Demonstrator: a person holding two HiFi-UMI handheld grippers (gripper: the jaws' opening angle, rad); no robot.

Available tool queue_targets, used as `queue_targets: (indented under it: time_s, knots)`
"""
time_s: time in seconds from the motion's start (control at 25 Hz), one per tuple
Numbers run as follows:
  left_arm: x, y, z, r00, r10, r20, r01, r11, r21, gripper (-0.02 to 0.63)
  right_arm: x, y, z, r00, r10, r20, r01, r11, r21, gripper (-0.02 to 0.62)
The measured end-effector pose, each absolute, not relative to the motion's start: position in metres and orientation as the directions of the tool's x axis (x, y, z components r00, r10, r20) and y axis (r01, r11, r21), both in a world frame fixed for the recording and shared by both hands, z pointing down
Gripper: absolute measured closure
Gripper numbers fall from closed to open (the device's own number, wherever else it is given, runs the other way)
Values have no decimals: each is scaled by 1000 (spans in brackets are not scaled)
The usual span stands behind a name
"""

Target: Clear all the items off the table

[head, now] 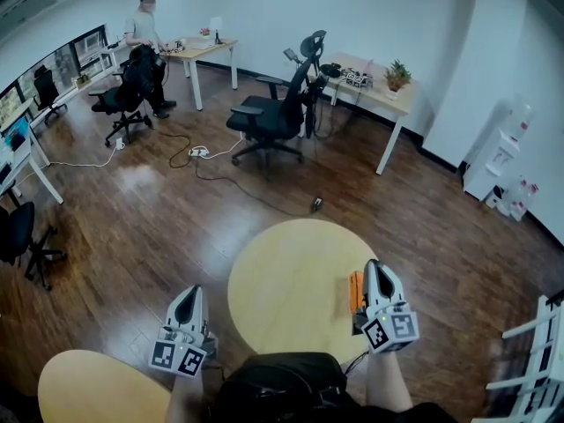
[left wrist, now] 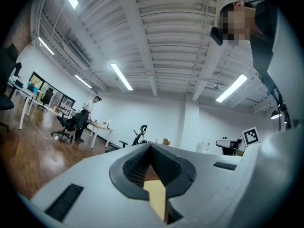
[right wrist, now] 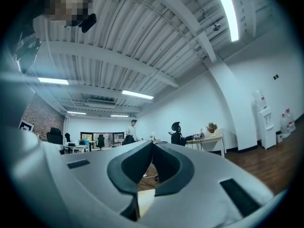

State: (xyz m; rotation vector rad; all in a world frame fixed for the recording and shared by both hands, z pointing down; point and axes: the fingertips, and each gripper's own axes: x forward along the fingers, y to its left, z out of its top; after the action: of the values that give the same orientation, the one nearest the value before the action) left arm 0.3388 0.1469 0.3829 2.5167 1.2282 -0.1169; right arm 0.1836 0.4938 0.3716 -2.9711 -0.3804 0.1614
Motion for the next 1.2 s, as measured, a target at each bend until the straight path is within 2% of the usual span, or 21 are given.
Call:
queue_targets:
  time_s: [0.32,0.44,0.56,0.6,0.68,0.76,0.84,1.2]
  knots:
    - [329,150,381,655,724,-218,755,-610,242,614,184,501,380,973,217,-74,203,-965,-165,591]
    - [318,142,380,695,691,-197,718,-652,244,614,197,491,379,987,147,-68,141,-986,-90,591]
    - [292,109,380,755,635,-163,655,-715,246,614,213,449,374,998,24,-60,22,-999,-26,589]
    - [281,92,380,781,606,-153,624,-742,245,614,218,429,374,998,-34,-59,-35,-999,-18,583]
    - [260,56,380,841,523,-140,541,-804,246,614,234,389,378,985,-164,-53,-165,-986,-15,486]
    - [237,24,383,902,412,-130,432,-866,252,614,252,354,386,955,-294,-39,-295,-955,-22,484]
    - [211,-6,391,948,299,-113,318,-913,255,614,268,322,394,914,-406,-20,-406,-913,-42,394]
    - [97,-121,405,984,-127,-122,-93,-964,247,614,291,187,395,711,-703,13,-701,-710,-61,388]
